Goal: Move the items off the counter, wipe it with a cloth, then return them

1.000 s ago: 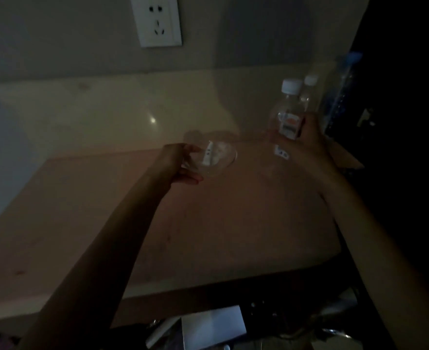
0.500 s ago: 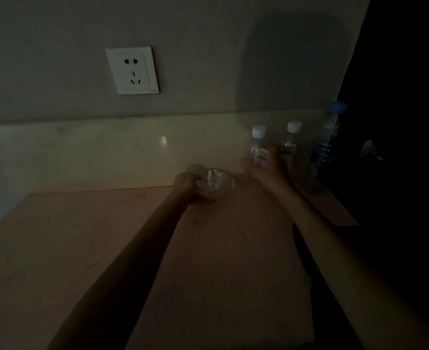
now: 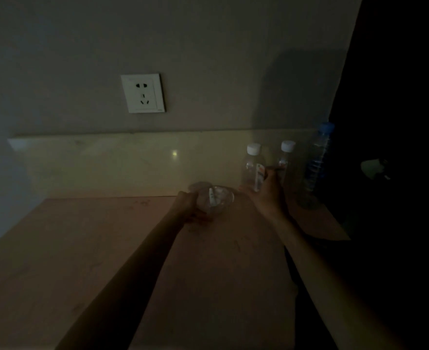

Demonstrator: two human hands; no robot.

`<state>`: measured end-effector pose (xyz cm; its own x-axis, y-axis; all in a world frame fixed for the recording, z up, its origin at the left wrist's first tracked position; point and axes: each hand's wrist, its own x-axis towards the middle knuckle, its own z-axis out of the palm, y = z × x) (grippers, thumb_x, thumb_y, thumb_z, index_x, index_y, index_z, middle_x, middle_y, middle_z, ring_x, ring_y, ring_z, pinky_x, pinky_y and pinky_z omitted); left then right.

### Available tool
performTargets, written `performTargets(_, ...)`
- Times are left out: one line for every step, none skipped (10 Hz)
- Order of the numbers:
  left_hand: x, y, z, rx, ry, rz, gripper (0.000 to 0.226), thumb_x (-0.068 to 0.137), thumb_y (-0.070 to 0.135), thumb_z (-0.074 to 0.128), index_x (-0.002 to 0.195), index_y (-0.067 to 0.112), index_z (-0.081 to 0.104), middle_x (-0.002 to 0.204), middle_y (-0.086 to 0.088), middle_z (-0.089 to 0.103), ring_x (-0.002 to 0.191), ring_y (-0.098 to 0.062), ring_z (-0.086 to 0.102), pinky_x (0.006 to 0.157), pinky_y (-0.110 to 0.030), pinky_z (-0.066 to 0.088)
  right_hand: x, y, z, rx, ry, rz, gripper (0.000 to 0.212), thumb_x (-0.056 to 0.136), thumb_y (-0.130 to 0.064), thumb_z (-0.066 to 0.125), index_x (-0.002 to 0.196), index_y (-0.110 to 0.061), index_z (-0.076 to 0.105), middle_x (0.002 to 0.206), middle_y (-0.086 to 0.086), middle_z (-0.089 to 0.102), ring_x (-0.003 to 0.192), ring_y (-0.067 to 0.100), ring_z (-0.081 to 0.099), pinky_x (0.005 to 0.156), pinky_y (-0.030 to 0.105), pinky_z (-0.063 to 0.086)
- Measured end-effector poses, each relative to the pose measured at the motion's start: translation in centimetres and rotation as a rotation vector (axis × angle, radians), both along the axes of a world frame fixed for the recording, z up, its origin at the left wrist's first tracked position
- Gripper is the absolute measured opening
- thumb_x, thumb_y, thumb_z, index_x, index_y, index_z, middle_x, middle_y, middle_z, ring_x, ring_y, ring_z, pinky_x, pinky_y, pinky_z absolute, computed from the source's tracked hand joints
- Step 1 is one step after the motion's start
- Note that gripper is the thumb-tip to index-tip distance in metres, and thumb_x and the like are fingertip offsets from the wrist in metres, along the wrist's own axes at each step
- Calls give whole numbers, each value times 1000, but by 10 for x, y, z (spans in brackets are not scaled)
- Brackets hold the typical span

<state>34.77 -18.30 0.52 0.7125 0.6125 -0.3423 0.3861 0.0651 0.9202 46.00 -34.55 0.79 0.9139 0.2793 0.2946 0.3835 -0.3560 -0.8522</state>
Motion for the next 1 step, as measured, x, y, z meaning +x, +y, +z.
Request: performTargets(-17,-6,8,56,-42,92,32,101,32,45,117,6,35,104,-21,56,60,-25,65,44,-29,51,-13,-9,-1,29,-3,-85,75,74,-38,77,134,-10,41,127,12,57,113,32,59,91,44,52)
